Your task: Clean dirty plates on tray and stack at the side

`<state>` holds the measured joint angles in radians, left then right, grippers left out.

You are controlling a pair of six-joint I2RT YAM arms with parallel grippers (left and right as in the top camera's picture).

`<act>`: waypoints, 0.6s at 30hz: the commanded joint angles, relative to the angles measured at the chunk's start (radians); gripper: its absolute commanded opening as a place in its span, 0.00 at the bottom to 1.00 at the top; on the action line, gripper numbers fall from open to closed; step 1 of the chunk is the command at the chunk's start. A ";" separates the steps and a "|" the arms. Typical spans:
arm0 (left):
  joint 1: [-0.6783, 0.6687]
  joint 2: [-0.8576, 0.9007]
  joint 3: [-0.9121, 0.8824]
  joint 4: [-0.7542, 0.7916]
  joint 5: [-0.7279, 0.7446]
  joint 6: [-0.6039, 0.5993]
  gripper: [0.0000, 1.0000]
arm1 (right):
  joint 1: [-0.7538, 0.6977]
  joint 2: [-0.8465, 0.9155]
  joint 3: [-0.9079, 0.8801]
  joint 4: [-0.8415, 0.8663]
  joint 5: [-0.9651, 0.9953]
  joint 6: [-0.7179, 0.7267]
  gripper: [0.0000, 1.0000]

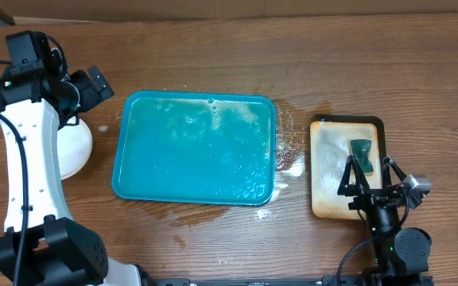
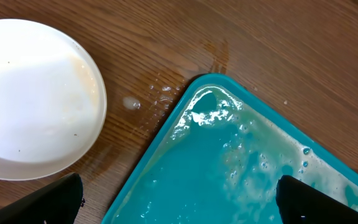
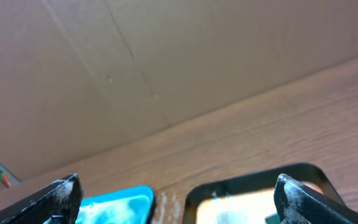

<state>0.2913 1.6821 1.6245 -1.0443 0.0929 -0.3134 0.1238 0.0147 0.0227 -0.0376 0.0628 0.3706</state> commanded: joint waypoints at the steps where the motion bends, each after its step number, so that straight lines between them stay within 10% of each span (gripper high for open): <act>1: -0.004 -0.017 0.016 0.001 0.000 0.015 1.00 | 0.002 -0.012 -0.015 -0.001 0.049 0.008 1.00; 18: -0.004 -0.017 0.016 0.001 0.000 0.015 1.00 | 0.018 -0.012 -0.015 -0.041 -0.002 -0.294 1.00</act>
<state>0.2913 1.6821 1.6245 -1.0443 0.0929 -0.3134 0.1337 0.0147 0.0185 -0.0795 0.0822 0.1978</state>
